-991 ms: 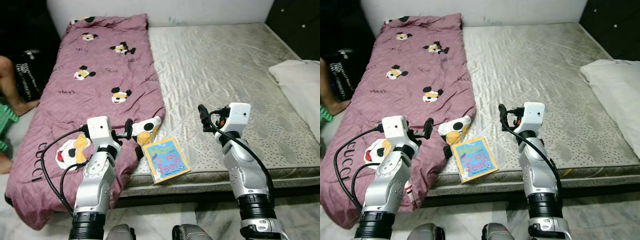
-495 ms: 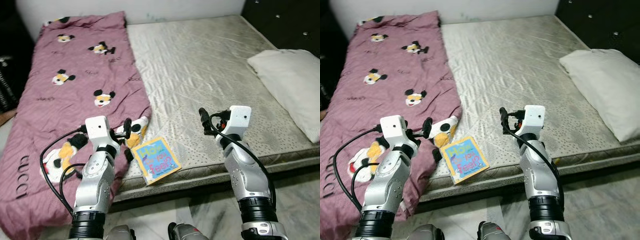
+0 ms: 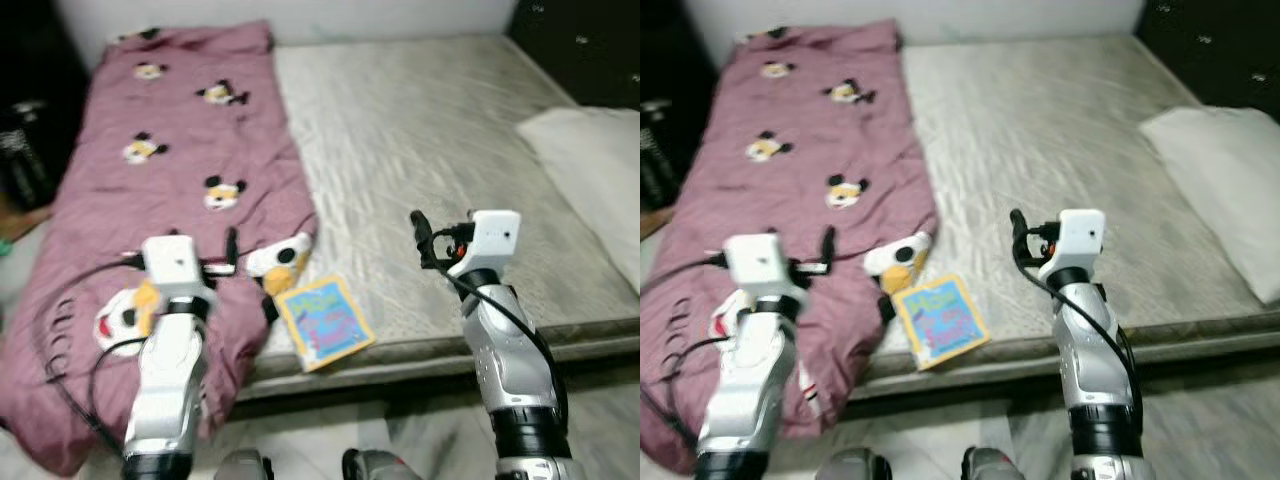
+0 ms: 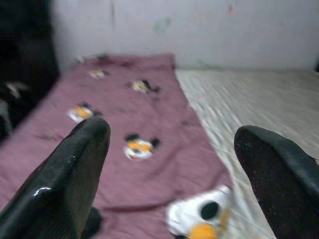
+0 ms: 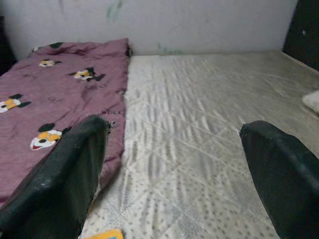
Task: Clean up the room
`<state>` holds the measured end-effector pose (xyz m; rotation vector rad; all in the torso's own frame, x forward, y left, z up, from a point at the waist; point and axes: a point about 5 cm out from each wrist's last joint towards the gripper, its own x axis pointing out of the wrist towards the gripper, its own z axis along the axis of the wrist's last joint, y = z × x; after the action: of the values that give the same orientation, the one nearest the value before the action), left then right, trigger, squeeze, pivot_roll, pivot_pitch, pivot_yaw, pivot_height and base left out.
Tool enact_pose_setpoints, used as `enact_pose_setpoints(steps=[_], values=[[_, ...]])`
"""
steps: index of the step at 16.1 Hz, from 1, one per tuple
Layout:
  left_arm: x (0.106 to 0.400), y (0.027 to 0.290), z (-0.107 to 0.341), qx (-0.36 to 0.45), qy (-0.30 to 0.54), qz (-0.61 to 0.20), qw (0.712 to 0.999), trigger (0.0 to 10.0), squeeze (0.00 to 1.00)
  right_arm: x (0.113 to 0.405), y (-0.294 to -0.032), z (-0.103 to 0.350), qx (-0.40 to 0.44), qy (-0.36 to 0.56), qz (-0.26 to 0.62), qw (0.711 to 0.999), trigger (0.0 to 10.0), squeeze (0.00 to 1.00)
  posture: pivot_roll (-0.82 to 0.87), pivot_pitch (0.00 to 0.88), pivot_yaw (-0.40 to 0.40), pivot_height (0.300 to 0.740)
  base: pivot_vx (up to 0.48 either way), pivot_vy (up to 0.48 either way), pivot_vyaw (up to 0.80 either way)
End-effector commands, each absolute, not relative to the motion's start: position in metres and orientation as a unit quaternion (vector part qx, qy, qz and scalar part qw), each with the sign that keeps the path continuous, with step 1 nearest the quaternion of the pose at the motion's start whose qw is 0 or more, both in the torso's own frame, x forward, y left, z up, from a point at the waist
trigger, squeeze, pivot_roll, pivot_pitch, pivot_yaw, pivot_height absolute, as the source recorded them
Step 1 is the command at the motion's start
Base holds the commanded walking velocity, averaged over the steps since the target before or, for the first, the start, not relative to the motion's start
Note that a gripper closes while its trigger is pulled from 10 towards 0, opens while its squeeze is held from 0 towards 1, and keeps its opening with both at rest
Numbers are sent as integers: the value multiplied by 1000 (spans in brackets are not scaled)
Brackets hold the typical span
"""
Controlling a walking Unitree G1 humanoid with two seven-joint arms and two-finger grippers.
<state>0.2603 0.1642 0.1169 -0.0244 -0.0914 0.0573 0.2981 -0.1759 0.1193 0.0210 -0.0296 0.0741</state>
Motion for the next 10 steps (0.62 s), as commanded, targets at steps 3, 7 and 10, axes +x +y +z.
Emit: enact_pose_setpoints(steps=[3,7,10], values=[[252,181,131,12,-75,59,995,10000,0,294,-186,132,-13,-40,33,999,10000,0,-28,74,34,740,0,0,0],[235,170,131,33,-77,35,996,10000,0,291,-186,127,-12,-30,32,999,10000,0,-22,76,35,740,0,0,-127],[239,170,128,33,-69,45,996,10000,0,292,-180,124,-6,-21,34,999,10000,0,-25,80,32,740,0,0,-800]])
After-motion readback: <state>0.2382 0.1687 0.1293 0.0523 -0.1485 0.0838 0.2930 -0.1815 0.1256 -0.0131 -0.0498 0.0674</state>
